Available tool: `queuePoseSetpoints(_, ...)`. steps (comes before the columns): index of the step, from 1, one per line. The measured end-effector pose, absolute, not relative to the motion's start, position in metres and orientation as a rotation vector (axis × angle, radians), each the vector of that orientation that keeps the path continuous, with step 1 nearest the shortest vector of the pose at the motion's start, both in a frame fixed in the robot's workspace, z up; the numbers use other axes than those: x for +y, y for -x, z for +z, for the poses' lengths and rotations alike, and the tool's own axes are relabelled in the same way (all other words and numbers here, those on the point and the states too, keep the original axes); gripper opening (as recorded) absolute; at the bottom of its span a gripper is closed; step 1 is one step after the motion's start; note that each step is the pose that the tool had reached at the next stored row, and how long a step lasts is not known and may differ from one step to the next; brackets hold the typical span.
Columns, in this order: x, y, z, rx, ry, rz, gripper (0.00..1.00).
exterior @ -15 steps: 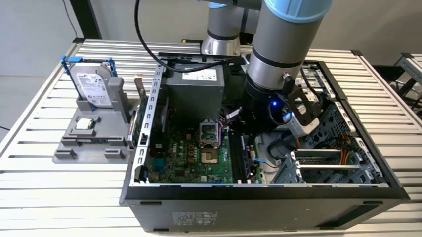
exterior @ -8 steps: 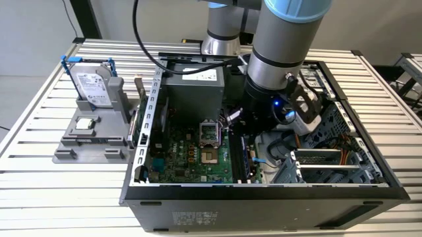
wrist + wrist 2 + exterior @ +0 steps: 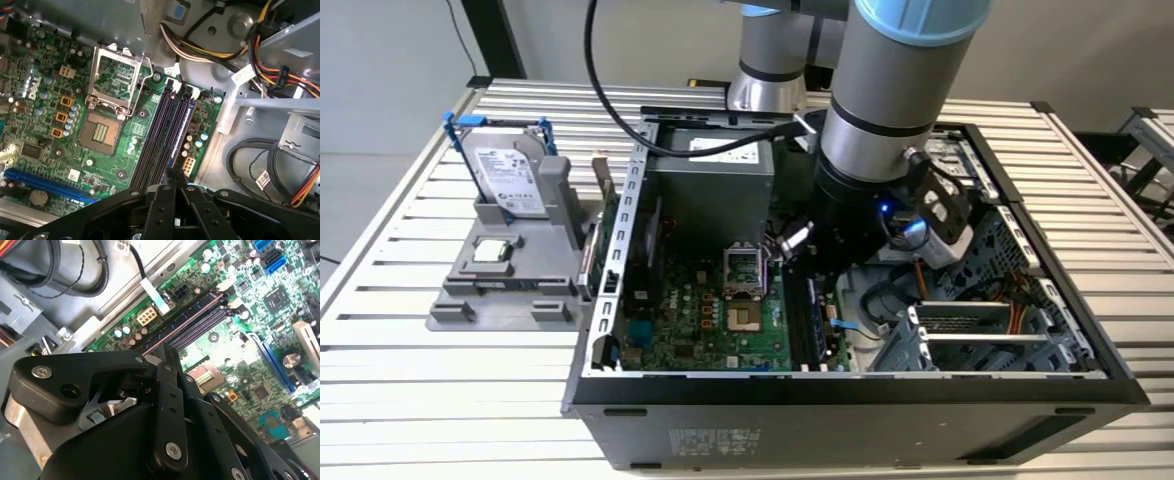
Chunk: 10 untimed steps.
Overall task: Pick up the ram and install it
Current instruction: 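Press down the ram until it locks into place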
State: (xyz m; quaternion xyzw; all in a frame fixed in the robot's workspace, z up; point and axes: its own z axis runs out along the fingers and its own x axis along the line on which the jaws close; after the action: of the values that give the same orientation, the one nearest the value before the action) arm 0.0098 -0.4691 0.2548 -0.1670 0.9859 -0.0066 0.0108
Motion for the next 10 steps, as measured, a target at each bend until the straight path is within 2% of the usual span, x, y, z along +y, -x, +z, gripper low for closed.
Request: queuePoseSetpoints(10, -0.4691, -0.0097, 0.2548, 3.036, 0.719, -0.022, 0.00)
